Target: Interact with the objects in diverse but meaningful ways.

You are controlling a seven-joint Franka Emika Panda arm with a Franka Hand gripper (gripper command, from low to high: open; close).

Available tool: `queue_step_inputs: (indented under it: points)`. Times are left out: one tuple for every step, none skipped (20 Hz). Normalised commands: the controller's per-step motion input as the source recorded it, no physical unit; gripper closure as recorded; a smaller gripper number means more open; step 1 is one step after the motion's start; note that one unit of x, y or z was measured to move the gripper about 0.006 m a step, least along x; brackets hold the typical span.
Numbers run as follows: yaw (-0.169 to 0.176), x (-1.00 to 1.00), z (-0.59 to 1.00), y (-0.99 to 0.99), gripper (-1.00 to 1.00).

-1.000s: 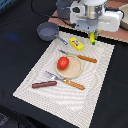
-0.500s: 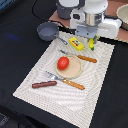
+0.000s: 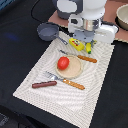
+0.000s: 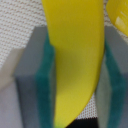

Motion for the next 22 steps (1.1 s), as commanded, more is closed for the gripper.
queue_step_inputs:
  points:
    - [-0.041, 0.63, 0.73, 0.39, -1.0]
    - [-0.048, 0.6, 0.75, 0.36, -1.0]
    - [-0.052, 0.55, 0.75, 0.32, -1.0]
    - [-0.052, 0.54, 0.76, 0.35, -1.0]
    - [-0.048, 0.51, 0.81, 0.38, -1.0]
    - [-0.03, 0.37, 0.86, 0.38, -1.0]
    - [-0.016, 0.25, 0.89, 0.4, -1.0]
    - [0.0, 0.11, 0.89, 0.36, -1.0]
    - [0.0, 0.01, 0.84, 0.35, -1.0]
    - [0.029, 0.0, 0.7, 0.31, -1.0]
    - [0.076, -0.24, 0.5, 0.25, -1.0]
    - [0.105, -0.39, 0.25, 0.16, -1.0]
    - [0.119, -0.41, 0.09, 0.12, -1.0]
    - [0.134, -0.51, 0.0, 0.03, -1.0]
    - [0.164, -0.62, -0.01, 0.0, -1.0]
    - [0.205, -0.64, -0.07, 0.0, -1.0]
    - [0.246, -0.59, -0.1, 0.0, -1.0]
    - [0.271, -0.54, -0.11, 0.0, -1.0]
    - [0.292, -0.49, -0.12, 0.0, -1.0]
    - [0.309, -0.45, -0.12, 0.02, -1.0]
    - [0.309, -0.45, -0.1, 0.02, -1.0]
    - [0.305, -0.47, -0.11, 0.02, -1.0]
